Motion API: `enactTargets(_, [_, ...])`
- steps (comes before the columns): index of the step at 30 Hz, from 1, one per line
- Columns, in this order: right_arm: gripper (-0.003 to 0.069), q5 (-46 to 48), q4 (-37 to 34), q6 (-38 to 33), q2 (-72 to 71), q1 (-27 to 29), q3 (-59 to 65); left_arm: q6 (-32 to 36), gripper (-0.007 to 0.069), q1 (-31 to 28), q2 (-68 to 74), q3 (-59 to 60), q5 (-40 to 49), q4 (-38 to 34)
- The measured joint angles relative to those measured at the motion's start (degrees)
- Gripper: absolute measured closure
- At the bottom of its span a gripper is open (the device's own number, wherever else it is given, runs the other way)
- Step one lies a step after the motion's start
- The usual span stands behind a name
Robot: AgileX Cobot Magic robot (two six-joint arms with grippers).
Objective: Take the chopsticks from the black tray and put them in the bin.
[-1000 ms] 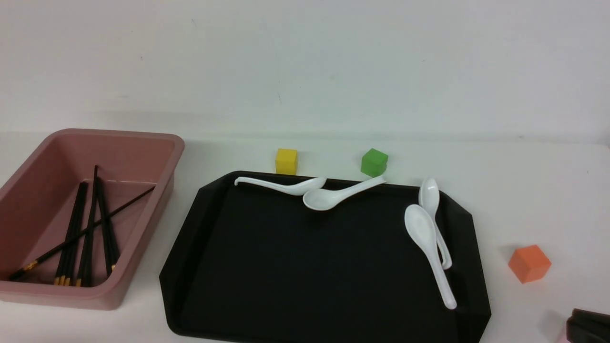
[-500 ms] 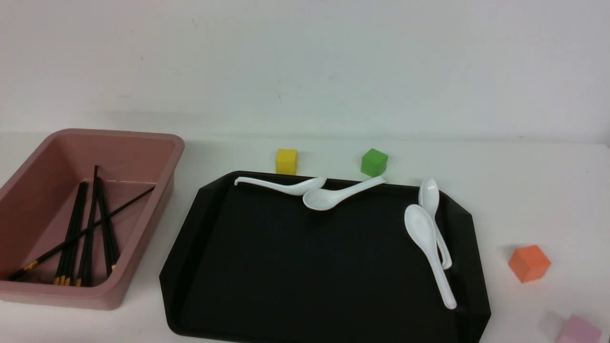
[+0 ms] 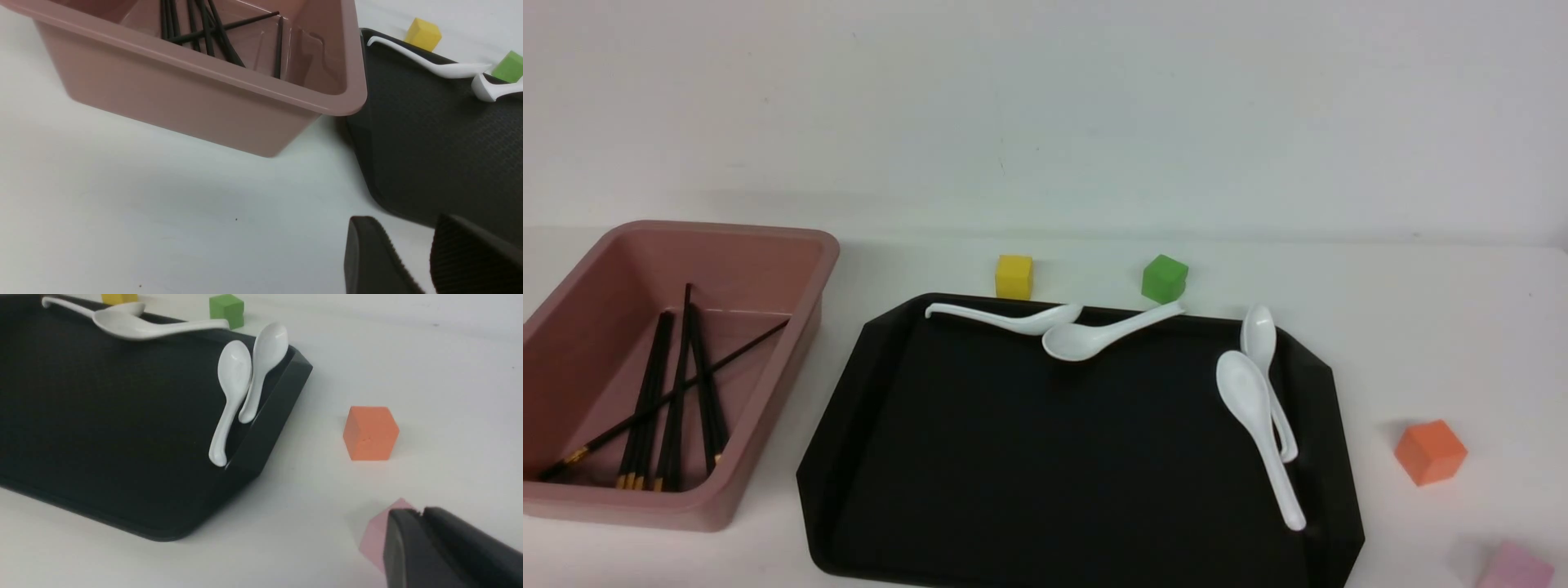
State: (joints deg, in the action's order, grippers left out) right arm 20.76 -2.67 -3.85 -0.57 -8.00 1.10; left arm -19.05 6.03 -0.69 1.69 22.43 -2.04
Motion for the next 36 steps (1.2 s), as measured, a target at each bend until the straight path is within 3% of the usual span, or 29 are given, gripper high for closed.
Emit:
enactTargets(11, [0.0575, 0.17, 0.0, 0.0, 0.0, 0.21, -0.06, 0.0, 0.0385, 0.0, 0.0, 0.0, 0.0, 0.0])
enactTargets(24, [0.0564, 0.17, -0.06, 0.0, 0.0, 5.77, -0.06, 0.0, 0.0386, 0.0, 0.0, 0.0, 0.0, 0.0])
enactTargets(36, [0.055, 0.17, -0.04, 0.0, 0.0, 5.78, -0.06, 0.0, 0.0386, 0.0, 0.0, 0.0, 0.0, 0.0])
